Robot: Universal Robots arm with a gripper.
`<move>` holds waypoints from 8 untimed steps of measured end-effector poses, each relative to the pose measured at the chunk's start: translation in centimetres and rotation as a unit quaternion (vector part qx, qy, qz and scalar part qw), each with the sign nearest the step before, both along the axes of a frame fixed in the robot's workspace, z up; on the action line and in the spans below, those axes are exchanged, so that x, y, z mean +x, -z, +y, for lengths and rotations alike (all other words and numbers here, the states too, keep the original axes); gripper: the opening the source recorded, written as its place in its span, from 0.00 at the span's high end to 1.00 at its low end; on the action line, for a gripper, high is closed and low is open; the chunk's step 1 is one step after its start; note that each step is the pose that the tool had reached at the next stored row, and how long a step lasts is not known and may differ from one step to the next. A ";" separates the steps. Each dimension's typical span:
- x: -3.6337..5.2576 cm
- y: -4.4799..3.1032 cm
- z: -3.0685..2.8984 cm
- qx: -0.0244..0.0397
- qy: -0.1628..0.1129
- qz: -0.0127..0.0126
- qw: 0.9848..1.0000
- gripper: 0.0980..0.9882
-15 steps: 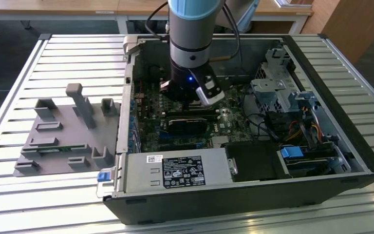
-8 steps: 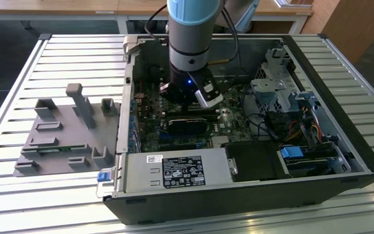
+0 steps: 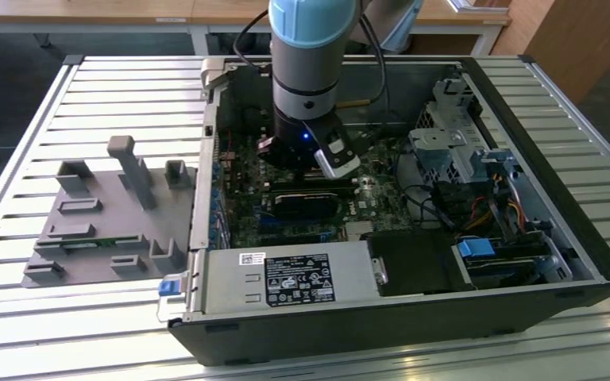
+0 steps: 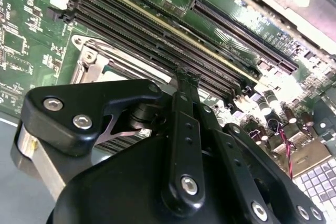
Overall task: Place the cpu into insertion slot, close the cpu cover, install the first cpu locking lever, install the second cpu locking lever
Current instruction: 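Install the second cpu locking lever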
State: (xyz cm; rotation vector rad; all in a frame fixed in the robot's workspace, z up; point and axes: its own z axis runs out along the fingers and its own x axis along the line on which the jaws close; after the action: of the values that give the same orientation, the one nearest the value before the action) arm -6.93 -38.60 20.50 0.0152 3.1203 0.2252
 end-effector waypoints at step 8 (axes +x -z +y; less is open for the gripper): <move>-0.39 0.54 -0.01 0.005 0.000 0.000 1.000 0.99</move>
State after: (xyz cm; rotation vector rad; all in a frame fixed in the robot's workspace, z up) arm -7.32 -38.61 19.96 0.0153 3.1192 0.2414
